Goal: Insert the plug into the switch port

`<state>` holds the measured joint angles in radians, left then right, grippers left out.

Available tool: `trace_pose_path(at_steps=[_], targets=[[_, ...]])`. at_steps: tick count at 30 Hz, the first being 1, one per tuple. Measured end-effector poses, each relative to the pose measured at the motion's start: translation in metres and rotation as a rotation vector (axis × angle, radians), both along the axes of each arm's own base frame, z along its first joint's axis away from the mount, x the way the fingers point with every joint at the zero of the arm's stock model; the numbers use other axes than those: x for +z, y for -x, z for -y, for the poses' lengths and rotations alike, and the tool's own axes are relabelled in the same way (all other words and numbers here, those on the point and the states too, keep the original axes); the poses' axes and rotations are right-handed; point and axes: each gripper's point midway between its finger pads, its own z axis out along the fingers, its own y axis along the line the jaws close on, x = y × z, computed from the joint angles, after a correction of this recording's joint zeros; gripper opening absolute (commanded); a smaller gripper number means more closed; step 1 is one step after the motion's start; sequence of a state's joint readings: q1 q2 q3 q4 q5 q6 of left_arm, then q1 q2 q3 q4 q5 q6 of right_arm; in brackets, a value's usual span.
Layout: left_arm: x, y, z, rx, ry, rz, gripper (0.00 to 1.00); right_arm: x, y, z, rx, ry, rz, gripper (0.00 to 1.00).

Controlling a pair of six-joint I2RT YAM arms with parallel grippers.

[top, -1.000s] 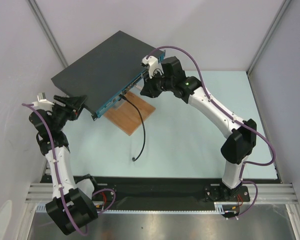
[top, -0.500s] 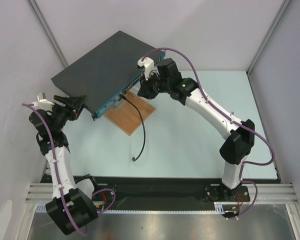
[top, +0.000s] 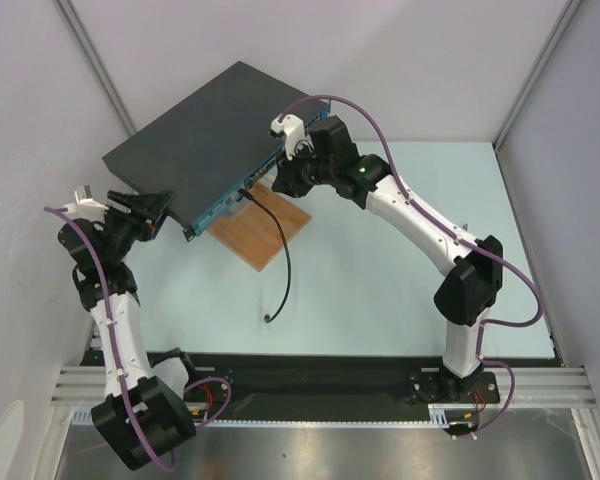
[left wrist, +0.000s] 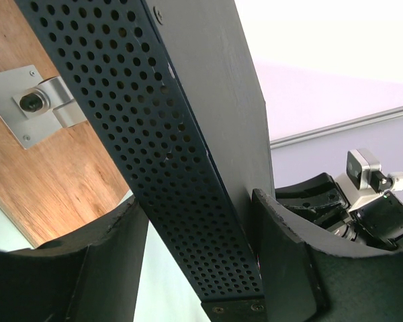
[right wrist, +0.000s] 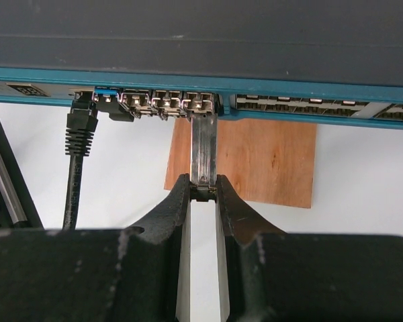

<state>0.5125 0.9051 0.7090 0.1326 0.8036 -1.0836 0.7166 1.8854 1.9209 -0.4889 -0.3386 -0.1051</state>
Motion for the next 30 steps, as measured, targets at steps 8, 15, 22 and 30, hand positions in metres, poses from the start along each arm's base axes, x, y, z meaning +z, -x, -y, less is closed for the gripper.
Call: trace_pose_path(at_steps=[8, 15, 22, 30], targets=[[0.000, 0.000, 0.000, 0.000, 0.000, 0.000, 0.00, 0.005, -0.001, -0.002, -0.014, 0.006, 0.011, 0.00], [0.000, 0.000, 0.000, 0.001, 0.000, 0.000, 0.00, 0.004, -0.005, -0.009, -0.020, 0.010, 0.017, 0.00], [0.000, 0.000, -0.001, 0.004, 0.000, 0.000, 0.00, 0.006, -0.011, -0.018, -0.023, 0.014, 0.019, 0.00], [0.000, 0.000, -0.001, 0.006, 0.000, 0.001, 0.00, 0.009, -0.015, -0.026, -0.019, 0.009, 0.027, 0.17]])
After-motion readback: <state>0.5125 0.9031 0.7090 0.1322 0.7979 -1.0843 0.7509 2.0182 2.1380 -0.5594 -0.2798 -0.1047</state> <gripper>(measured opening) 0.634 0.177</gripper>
